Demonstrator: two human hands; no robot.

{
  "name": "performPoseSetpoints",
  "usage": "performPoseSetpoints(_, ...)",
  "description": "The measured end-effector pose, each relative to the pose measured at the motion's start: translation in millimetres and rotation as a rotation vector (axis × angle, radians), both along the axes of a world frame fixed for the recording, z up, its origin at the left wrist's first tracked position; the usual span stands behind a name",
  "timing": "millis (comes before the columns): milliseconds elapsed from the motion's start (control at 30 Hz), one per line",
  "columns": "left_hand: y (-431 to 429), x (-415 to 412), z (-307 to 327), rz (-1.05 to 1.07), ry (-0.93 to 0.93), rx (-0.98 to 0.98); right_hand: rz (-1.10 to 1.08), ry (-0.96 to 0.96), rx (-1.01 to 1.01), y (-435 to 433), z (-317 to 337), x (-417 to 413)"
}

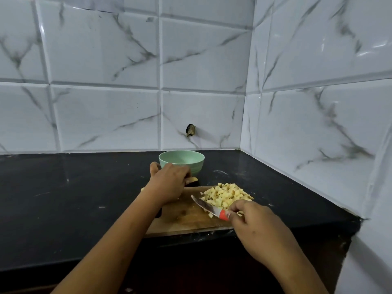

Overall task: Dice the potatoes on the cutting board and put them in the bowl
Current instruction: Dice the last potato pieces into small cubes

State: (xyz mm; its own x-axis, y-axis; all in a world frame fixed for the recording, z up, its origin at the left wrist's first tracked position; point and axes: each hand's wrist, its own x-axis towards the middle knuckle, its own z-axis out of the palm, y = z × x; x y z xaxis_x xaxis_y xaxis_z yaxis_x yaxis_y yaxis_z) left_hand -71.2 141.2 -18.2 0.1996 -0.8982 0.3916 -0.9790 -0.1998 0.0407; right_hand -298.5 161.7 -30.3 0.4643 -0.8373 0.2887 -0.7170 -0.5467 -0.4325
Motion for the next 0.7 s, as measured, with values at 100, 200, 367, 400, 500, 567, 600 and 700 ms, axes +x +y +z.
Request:
performPoseSetpoints(100, 18.3, -9.6, 2.9, 0.032, 0.028, -0.084, -0.048, 0.035, -0.055, -4.4, -0.8, 9.2)
performPoseSetpoints(200, 32.3, -23.9, -5.8, 0.04, 0.047, -0.061, -0.103, 0.027, -0.084, -8.8, 0.4, 14.2)
performPoseSetpoints(367, 42.9, -34.7, -22.9, 0.027, 0.085, -0.047, -0.077, -0.014, -0.097, -1.4, -0.3, 13.3)
performPoseSetpoints(400, 44.6, -35.4, -26.1, 0.025, 0.11, -0.06, -0.059, -0.029, -0.101, 3.5, -0.3, 12.4)
performPoseSetpoints(500, 48.2, -37.2, -32.7, 0.042, 0.153, -0.129, -0.018, -0.052, -0.148, 19.2, -1.7, 11.9)
performPoseSetpoints(567, 50.1, -38.8, -34.9, 0.065, 0.169, -0.16, -0.01, 0.002, -0.184, 28.7, -4.5, 13.2)
performPoseSetpoints(600, 50.6, -39.6, -36.0, 0.069, 0.172, -0.173, -0.004, 0.041, -0.192, 32.1, -6.7, 14.0)
performPoseSetpoints(700, 52.6, -41.8, -38.2, 0.064, 0.213, -0.202, -0.004, 0.149, -0.178, 33.1, -13.2, 19.9)
